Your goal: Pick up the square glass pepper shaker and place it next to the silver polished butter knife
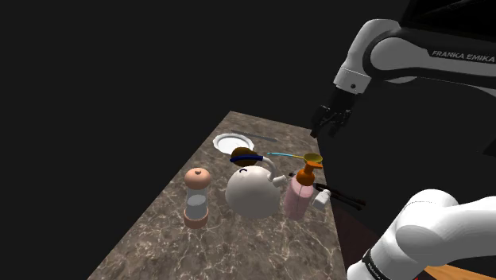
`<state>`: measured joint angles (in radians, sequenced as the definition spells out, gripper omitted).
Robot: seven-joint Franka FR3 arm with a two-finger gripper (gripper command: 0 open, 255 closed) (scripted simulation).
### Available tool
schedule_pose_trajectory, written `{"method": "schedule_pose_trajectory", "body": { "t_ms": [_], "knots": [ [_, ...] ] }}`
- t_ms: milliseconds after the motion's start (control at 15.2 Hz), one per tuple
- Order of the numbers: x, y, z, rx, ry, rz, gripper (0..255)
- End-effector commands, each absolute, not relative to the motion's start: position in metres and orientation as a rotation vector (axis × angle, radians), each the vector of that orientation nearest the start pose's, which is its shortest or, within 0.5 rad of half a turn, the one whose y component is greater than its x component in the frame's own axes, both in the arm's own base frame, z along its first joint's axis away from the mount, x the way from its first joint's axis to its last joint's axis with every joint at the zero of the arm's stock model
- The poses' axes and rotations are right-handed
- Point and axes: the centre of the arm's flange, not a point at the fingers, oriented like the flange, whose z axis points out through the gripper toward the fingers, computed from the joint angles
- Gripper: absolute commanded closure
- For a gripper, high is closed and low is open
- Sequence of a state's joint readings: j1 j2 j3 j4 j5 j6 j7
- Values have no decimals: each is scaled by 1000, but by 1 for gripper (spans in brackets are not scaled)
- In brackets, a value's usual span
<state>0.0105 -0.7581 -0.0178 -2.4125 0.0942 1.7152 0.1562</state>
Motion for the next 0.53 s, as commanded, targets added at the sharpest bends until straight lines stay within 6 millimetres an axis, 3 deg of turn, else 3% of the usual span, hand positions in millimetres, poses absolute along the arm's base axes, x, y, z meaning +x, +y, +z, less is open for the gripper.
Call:
{"method": "schedule_pose_trajectory", "body": {
  "t_ms": [0, 462],
  "knots": [
    [327, 5, 568, -3019, 257, -79, 0],
    [305, -7, 483, -2968, 861, -37, 0]
  ]
}}
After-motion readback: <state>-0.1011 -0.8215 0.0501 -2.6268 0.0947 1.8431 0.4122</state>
